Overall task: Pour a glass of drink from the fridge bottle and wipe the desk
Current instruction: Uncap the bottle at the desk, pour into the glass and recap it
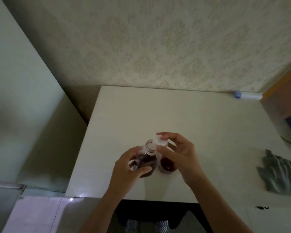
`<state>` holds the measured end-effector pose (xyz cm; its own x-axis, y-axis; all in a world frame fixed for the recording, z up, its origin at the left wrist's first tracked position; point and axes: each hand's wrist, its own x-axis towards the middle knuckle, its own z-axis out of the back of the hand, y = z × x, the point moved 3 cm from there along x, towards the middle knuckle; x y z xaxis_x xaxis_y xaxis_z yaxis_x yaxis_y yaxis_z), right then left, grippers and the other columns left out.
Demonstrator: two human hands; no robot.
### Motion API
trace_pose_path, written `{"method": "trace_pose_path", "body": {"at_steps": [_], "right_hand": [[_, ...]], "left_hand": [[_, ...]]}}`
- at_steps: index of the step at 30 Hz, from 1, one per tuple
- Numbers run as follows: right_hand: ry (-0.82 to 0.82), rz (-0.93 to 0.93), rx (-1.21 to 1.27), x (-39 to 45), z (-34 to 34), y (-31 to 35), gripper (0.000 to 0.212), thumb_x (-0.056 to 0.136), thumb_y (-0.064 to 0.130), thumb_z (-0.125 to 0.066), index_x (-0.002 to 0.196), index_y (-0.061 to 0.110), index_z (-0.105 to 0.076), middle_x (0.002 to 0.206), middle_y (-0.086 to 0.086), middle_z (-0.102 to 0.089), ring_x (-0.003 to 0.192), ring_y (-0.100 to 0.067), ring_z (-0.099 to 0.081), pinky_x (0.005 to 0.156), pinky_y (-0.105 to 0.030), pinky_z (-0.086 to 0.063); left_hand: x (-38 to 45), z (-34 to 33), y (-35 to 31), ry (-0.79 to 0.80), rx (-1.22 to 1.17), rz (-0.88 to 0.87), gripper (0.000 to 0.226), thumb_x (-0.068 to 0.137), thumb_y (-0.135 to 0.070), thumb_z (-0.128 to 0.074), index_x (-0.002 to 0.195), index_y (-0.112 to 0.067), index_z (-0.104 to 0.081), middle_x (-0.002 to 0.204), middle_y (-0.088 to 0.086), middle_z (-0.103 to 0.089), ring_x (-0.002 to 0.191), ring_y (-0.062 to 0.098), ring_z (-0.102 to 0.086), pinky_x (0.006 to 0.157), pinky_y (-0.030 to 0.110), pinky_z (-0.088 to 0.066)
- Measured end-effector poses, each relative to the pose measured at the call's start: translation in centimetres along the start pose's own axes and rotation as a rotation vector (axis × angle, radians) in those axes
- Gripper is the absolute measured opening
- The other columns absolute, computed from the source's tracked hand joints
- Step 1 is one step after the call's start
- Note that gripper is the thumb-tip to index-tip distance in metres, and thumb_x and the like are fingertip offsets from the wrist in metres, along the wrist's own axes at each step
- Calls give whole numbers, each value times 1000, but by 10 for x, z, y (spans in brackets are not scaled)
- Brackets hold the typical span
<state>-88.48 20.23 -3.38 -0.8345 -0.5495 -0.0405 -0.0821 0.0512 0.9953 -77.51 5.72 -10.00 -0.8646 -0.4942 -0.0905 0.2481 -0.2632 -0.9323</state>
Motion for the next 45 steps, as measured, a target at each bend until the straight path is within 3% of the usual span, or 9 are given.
{"method": "trace_pose_path", "body": {"at_steps": [6,13,21,25,29,31,35,41,45], "right_hand": [[165,70,-383,-1,1,20,27,73,17,-78,96,22,-66,104,10,-67,107,-12,-58,99,-44,-42],[556,197,-754,9,4,50,43,79,25,-71,120,34,-61,108,14,-59,108,-12,-50,94,-27,-39],[641,194,-863,6,1,64,48,72,15,-76,114,37,-65,117,25,-61,123,4,-41,103,-25,-34],[582,197,-952,2,-6,67,36,71,44,-68,106,36,-68,98,19,-68,97,0,-56,85,-23,-44],[145,342,-1269,-4,-22,61,68,69,80,-36,56,16,-53,52,5,-49,46,-10,-41,46,-24,-32],[63,379,-1254,-8,-24,60,63,74,78,-29,67,23,-59,65,9,-56,55,-5,-47,49,-21,-33],[406,321,-821,-12,-29,63,43,86,51,-52,126,36,-54,127,18,-52,116,-3,-50,87,-20,-46],[208,523,-1055,-19,-53,64,35,86,55,-50,82,22,-61,73,12,-57,62,-7,-52,52,-25,-44],[207,748,-1089,-30,-64,63,33,95,37,-45,96,14,-68,70,4,-61,60,-11,-52,53,-27,-43]], "left_hand": [[-4,12,-14,137,10,-27,66,56,-49,-78,115,-62,-51,105,-25,-65,103,-1,-59,87,14,-45],[-4,24,-24,329,-138,14,55,64,-33,-81,112,-51,-62,108,-6,-69,111,10,-60,97,31,-48],[-5,36,-25,485,-86,10,54,74,-17,-79,116,-47,-60,119,-18,-64,115,6,-57,96,26,-47],[-7,40,-24,498,-104,21,54,75,-13,-78,119,-38,-59,120,-21,-63,115,4,-57,91,21,-48],[-5,46,-27,467,-113,2,53,75,-16,-77,115,-44,-57,114,-29,-62,110,-3,-57,85,13,-47],[-3,50,-29,471,-122,-9,52,76,-16,-77,115,-43,-57,114,-25,-64,111,0,-58,86,15,-48],[-1,64,-30,457,-159,-12,51,76,-16,-76,118,-40,-58,118,-13,-65,113,7,-59,90,19,-49],[-4,69,-28,520,-72,-66,51,75,-26,-78,115,-49,-57,118,-12,-64,114,9,-58,91,24,-51],[-10,76,-26,595,-157,-76,52,77,-21,-77,123,-34,-59,121,-8,-65,116,12,-57,93,30,-51]]}}
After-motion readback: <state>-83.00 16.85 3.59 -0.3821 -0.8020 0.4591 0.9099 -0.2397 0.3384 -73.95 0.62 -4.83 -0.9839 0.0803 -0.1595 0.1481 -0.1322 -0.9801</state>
